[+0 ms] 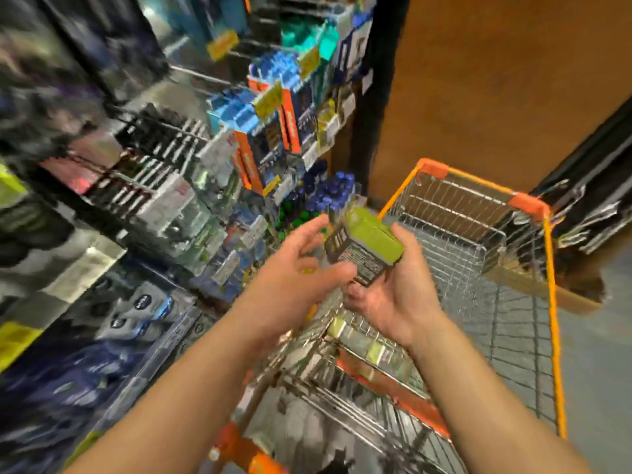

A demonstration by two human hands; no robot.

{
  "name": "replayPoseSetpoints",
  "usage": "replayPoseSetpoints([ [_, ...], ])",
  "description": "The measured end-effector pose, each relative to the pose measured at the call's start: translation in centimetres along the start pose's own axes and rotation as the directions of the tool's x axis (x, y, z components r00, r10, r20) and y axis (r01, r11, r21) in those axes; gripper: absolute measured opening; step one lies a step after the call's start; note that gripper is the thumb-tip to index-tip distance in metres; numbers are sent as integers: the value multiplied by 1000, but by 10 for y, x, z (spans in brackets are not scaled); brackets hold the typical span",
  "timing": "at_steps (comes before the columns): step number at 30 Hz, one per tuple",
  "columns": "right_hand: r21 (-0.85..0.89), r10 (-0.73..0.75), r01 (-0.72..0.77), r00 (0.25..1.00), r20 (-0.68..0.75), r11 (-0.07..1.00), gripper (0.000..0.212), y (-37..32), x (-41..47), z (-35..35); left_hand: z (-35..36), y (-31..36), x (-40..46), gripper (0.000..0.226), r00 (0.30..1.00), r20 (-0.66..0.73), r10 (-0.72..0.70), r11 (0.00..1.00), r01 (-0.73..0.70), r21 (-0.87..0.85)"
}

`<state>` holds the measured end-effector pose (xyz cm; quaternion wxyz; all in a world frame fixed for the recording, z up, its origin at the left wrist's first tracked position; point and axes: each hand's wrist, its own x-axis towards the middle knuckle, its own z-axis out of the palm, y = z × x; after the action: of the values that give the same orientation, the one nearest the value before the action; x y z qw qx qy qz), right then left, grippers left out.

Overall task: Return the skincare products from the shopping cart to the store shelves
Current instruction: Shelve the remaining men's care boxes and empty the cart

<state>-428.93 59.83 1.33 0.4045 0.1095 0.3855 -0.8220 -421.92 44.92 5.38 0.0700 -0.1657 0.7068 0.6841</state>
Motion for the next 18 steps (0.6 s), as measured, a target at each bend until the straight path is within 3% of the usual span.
replayPoseSetpoints([
  [4,-17,115,-114,959,260,993,72,8,-5,48,-38,18,-34,106,991,-95,90,993,-82,86],
  [8,-42,189,-189,886,423,981,71,25,-7,95,-71,27,-67,84,957,-237,164,985,-147,90],
  [11,-93,231,-213,855,465,973,66,38,-8,130,-93,33,-92,68,924,-317,214,977,-202,72],
  [14,-139,256,-215,816,519,967,61,48,-14,165,-116,40,-116,67,887,-393,245,965,-262,9],
  [18,-277,243,-109,823,514,955,52,63,-24,208,-150,47,-146,68,819,-498,285,941,-338,-18],
])
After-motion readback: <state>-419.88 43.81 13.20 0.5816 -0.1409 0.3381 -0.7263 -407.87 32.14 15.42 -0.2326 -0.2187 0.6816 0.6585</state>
